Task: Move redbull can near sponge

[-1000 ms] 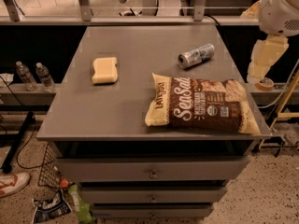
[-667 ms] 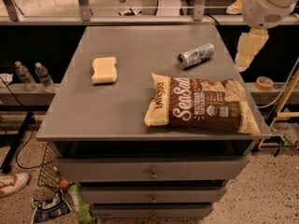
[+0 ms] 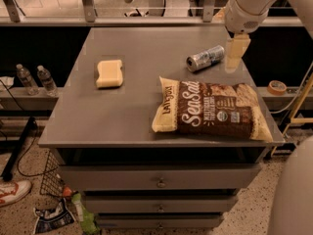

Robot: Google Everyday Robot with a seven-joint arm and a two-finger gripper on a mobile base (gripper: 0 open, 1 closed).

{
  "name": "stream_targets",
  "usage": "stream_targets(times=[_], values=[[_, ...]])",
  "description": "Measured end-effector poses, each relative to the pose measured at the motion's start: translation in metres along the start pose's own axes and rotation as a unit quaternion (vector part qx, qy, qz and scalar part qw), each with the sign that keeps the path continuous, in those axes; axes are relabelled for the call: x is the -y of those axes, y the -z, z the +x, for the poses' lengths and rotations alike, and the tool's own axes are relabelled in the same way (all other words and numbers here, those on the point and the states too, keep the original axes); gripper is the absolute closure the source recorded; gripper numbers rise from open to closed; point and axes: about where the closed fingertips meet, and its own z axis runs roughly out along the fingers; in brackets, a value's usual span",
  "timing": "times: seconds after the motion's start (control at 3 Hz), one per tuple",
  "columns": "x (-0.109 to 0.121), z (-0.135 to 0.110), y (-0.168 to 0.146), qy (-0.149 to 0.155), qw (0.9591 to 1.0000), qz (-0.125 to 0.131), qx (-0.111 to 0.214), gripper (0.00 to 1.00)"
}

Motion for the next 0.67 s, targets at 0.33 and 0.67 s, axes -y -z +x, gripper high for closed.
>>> stream_targets(times=[0.33, 0.67], values=[[0.007, -0.012, -0.028, 0.024, 0.9994, -0.024, -0.008, 0.00], [0.008, -0.023, -0.054, 0.043, 0.9975, -0.054, -0.018, 0.00]])
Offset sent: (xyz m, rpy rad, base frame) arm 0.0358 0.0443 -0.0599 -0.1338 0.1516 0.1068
